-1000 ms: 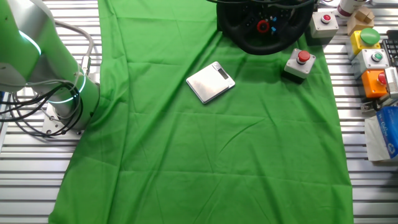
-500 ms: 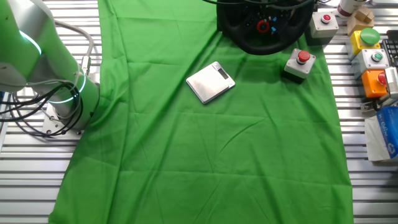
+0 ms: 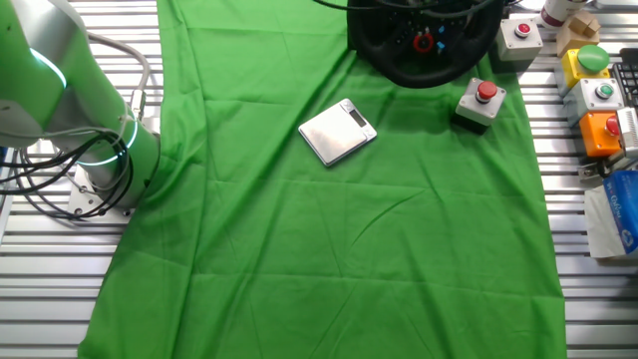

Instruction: Rotate the steering wheel 90 degrees counterclockwise

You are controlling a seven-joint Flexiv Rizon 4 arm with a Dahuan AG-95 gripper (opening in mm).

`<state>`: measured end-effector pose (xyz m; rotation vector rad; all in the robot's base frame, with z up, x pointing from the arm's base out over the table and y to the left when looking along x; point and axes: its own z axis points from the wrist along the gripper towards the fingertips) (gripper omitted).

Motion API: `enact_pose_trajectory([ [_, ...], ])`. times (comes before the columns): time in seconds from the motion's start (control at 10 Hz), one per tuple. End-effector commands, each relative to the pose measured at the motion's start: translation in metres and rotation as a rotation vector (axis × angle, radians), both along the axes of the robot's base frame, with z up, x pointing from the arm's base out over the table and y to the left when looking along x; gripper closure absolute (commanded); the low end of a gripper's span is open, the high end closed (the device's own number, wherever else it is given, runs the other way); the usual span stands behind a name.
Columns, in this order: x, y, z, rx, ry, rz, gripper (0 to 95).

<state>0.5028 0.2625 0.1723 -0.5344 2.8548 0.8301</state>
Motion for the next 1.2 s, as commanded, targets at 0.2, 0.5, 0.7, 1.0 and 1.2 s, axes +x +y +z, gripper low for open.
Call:
enact_pose_trajectory([
  [0.2,-0.0043,0.0009,-0.0012,-0.002,-0.018,0.011,0.0],
  [0.5,-0.0044,0.0008,-0.0016,-0.013,-0.070,0.033,19.0],
  [0.7,-0.0043,0.0005,-0.0022,-0.014,-0.104,0.050,19.0],
  [1.0,-0.0043,0.0005,-0.0022,-0.013,-0.136,0.081,19.0],
  [1.2,-0.0039,0.0005,-0.0017,-0.002,-0.112,0.085,0.0],
])
